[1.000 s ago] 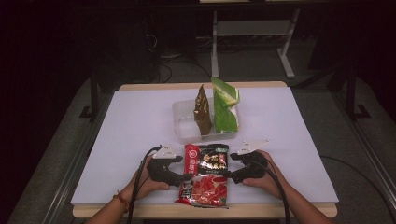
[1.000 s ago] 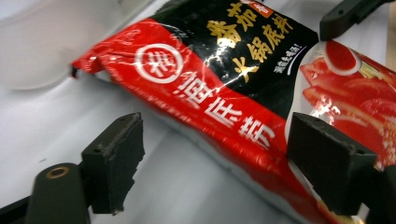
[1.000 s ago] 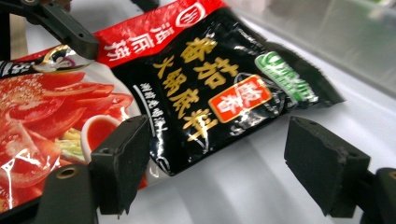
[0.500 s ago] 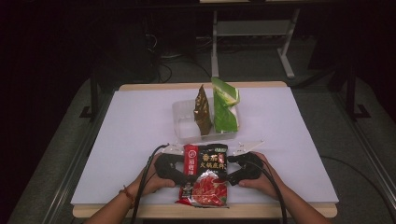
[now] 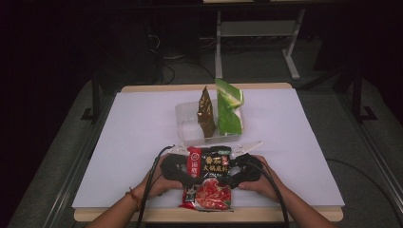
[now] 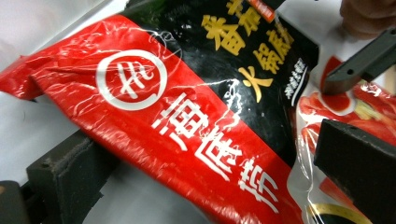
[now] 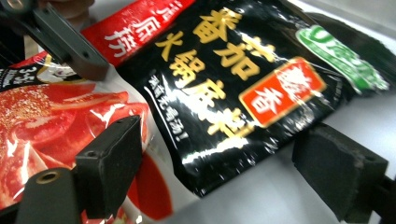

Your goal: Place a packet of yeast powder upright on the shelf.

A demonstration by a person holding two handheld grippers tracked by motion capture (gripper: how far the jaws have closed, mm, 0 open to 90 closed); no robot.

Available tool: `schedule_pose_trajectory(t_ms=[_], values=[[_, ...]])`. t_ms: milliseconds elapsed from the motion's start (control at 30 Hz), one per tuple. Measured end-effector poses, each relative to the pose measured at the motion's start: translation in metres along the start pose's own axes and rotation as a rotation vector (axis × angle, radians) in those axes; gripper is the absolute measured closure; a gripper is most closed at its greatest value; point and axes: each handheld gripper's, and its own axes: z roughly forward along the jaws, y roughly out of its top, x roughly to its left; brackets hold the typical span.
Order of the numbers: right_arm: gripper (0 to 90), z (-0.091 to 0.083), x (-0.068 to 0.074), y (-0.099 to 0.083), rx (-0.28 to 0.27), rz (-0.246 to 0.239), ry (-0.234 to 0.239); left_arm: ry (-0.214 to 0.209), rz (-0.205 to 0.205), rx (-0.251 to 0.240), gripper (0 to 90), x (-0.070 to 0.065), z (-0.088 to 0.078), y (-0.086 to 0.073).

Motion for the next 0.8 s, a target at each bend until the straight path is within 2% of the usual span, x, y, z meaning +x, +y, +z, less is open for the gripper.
schedule_pose_trajectory(t_ms=[100,167,200,267,300,333,433,533,567,633,667,700,800], values=[[17.3,0.001,0.000,-0.001,-0.019,-0.017,0.006,-0.003,-0.020,-0.026,0.0,0.001,-0.001,-0.002],[30.3,-0.004,-0.002,-0.003,-0.081,-0.024,-0.002,-0.031,-0.066,-0.059,0.5,0.006,-0.003,-0.005],[36.5,-0.007,-0.001,-0.004,-0.112,-0.036,-0.015,-0.039,-0.071,-0.066,0.6,0.007,-0.004,-0.005],[43.2,-0.012,0.001,-0.004,-0.147,-0.082,-0.036,-0.041,-0.073,-0.071,3.4,0.009,-0.005,-0.006],[43.2,-0.012,0.001,-0.004,-0.147,-0.082,-0.036,-0.050,-0.091,-0.083,3.4,0.010,-0.006,-0.007],[48.9,-0.016,0.003,-0.004,-0.189,-0.102,-0.043,-0.061,-0.109,-0.093,3.7,0.012,-0.006,-0.007],[52.9,-0.019,0.008,-0.003,-0.214,-0.172,-0.064,-0.070,-0.122,-0.102,3.9,0.014,-0.007,-0.007],[57.9,-0.022,0.011,-0.003,-0.237,-0.198,-0.067,-0.077,-0.117,-0.114,4.0,0.015,-0.009,-0.008],[63.1,-0.023,0.014,-0.003,-0.259,-0.226,-0.066,-0.100,-0.123,-0.142,12.1,0.016,-0.010,-0.007],[64.3,-0.024,0.015,-0.002,-0.277,-0.241,-0.058,-0.112,-0.121,-0.160,12.1,0.016,-0.012,-0.004],[64.8,-0.026,0.019,0.000,-0.284,-0.275,-0.059,-0.110,-0.100,-0.172,12.9,0.014,-0.014,-0.002],[64.7,-0.027,0.020,0.000,-0.286,-0.286,-0.065,-0.118,-0.096,-0.176,13.4,0.014,-0.015,-0.002],[64.6,-0.027,0.021,0.000,-0.291,-0.294,-0.074,-0.130,-0.087,-0.183,18.4,0.015,-0.017,-0.002]])
